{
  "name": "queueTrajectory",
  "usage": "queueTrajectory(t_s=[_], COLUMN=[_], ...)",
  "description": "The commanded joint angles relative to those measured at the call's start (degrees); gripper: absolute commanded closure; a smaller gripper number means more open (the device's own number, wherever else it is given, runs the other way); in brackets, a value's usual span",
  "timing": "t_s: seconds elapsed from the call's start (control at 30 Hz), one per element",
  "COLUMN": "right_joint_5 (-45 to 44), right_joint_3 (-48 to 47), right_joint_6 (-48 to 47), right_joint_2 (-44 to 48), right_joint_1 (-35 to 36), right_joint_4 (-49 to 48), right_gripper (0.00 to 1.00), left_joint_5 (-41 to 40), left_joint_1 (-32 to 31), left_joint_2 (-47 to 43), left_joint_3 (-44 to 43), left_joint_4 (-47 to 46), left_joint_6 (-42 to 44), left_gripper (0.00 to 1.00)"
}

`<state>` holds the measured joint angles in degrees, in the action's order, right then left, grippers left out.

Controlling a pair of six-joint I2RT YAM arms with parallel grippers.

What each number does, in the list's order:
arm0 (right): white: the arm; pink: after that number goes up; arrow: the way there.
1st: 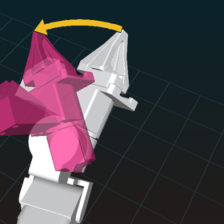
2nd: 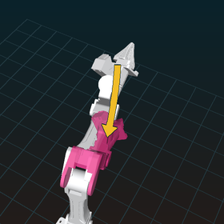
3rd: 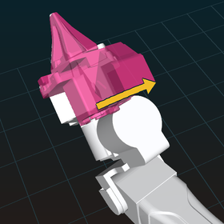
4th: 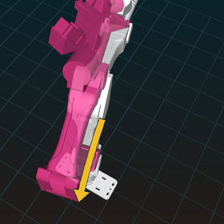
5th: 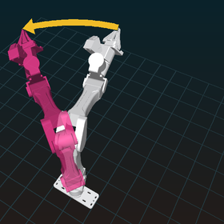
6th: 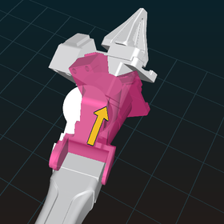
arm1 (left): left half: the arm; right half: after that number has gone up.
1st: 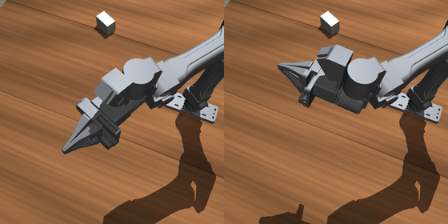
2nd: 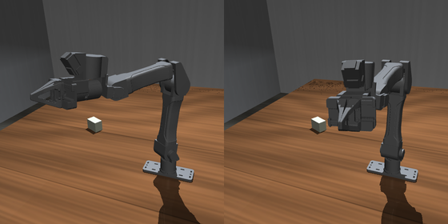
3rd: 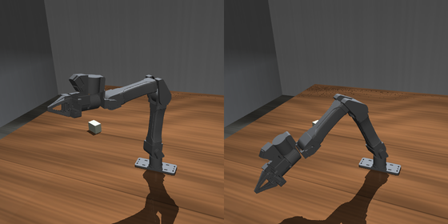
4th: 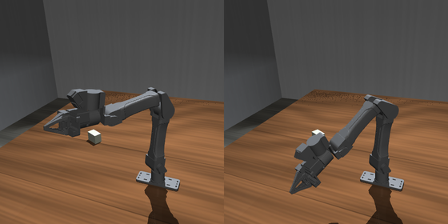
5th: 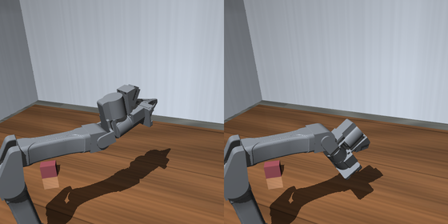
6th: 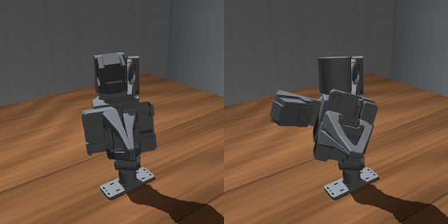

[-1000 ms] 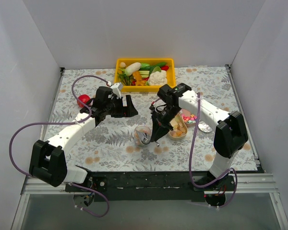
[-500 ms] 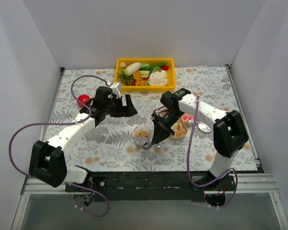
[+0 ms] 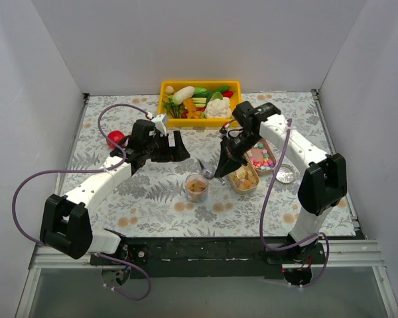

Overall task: Pack the candies
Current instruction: Place the fake candies in the packing bottle, then place the spatula at the center of the board.

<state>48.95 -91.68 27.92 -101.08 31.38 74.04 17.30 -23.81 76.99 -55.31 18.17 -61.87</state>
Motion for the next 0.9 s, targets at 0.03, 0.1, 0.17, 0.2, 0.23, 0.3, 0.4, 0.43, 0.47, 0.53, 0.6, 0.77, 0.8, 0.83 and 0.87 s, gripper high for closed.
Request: queueTrajectory(t_s=[0.03,0.1,0.17,0.2,0.23,0.3,0.4,0.43,0.47,0.53,0.6,0.77,0.8,0.83,0.87], right_joint_5=[-24.1,-38.2,-48.0,-54.0,-56.1,-59.8,-62.3,-62.7,-64.1,-65.6,-68.4,-71.1,-71.1,-71.1,-71.2], right_joint_3=[-8.2,-8.7,-6.4,-3.0,-1.1,2.1,5.2,5.3,5.3,4.2,0.4,-8.5,-10.6,-11.5,-11.9], right_joint_6=[-4.0,-4.1,-3.1,-3.1,-3.1,-3.7,-4.3,-4.5,-4.4,-5.3,-6.6,-9.2,-9.6,-9.9,-10.3], right_joint_2=[3.6,4.5,6.0,7.6,8.4,9.3,6.5,5.7,4.8,1.2,-4.2,-16.0,-19.0,-20.0,-20.8], right_joint_1=[-6.4,-8.2,-9.6,-12.2,-13.6,-18.8,-24.8,-26.2,-27.1,-29.2,-29.9,-30.8,-30.8,-32.5,-32.9], right_joint_4=[0.8,-0.1,-4.4,-6.5,-9.3,-15.3,-21.5,-23.0,-25.1,-29.5,-29.8,-28.4,-28.2,-28.0,-28.0], right_gripper=[0.99,0.99,0.99,0.99,0.99,0.99,0.99,0.99,0.99,0.99,0.99,0.99,0.99,0.99,0.99], left_joint_5=[-2.1,-3.0,-4.2,-4.5,-4.6,-4.0,-3.3,-3.2,-3.1,-3.1,-3.1,-4.0,-4.2,-4.5,-4.7], left_joint_1=[-0.3,-0.3,-0.3,-0.3,-0.2,-0.2,-0.2,-0.2,-0.2,-0.2,-0.2,-0.2,-0.2,-0.2,-0.2], left_joint_2=[-2.0,-2.3,-2.5,-2.5,-2.4,-2.2,-1.6,-1.5,-1.3,-1.4,-1.1,-0.2,0.3,0.8,1.1], left_joint_3=[-2.8,-3.1,-3.5,-4.1,-4.3,-4.7,-5.1,-5.2,-5.2,-5.1,-5.2,-6.3,-6.7,-6.8,-7.2], left_joint_4=[2.0,2.5,3.4,3.6,4.2,4.5,5.0,5.2,5.3,5.5,5.6,7.0,7.2,7.7,8.0], left_joint_6=[1.0,1.1,1.0,1.0,0.9,0.7,0.3,0.0,-0.4,-0.7,-1.0,-0.8,-0.7,-0.6,-0.6], left_gripper=[0.02,0.02,0.02,0.02,0.02,0.02,0.02,0.02,0.02,0.02,0.02,0.02,0.02,0.02,0.02])
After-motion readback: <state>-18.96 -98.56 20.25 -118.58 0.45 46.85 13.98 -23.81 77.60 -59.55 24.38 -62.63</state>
